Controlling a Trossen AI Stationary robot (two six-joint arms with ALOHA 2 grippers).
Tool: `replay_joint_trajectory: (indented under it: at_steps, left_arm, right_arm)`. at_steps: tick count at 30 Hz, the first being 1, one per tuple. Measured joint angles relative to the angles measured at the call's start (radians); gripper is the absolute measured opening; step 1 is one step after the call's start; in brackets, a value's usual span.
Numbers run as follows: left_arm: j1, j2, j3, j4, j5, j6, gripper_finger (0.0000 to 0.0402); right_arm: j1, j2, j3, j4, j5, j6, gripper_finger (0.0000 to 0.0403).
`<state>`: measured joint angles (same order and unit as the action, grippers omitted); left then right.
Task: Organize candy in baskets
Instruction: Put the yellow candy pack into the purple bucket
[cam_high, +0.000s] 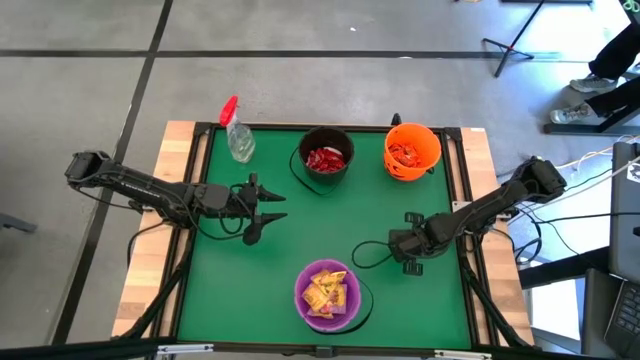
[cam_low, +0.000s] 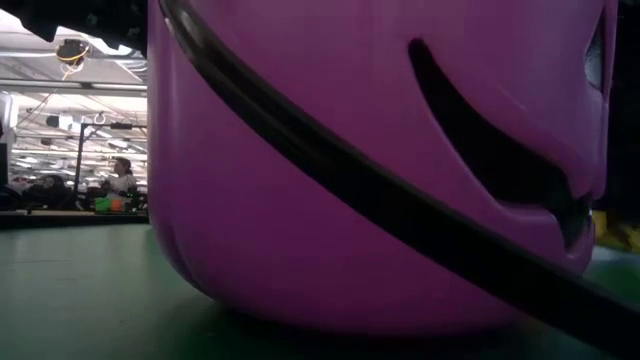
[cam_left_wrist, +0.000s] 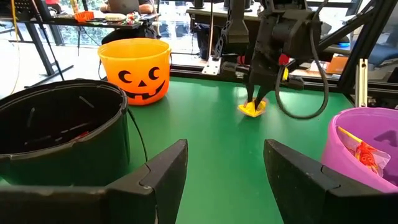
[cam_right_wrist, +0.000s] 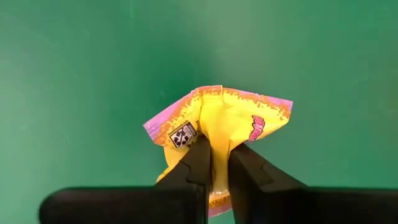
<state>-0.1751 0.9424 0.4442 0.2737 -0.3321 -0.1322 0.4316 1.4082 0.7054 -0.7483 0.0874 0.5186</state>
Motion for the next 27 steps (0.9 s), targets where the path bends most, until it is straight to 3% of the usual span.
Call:
replay_joint_trajectory:
  at_steps: [11,15,20,27]
  left_arm:
    - [0.0,0.0,0.0,0.005,-0.008,-0.019,0.02]
    - [0.0,0.0,0.0,0.005,-0.008,-0.019,0.02]
    - [0.0,0.0,0.0,0.004,-0.008,-0.019,0.02]
    - [0.0,0.0,0.0,0.004,-0.008,-0.019,0.02]
  right_arm:
    - [0.0,-0.138,0.147,-0.042,0.185,-0.01,0.0043]
    - [0.0,-0.156,0.193,0.123,0.191,-0.061,0.0044]
    - [0.0,-0.152,0.21,0.4,0.095,-0.216,0.0044]
    - [0.0,-0.103,0.287,0.582,0.086,-0.394,0.0044]
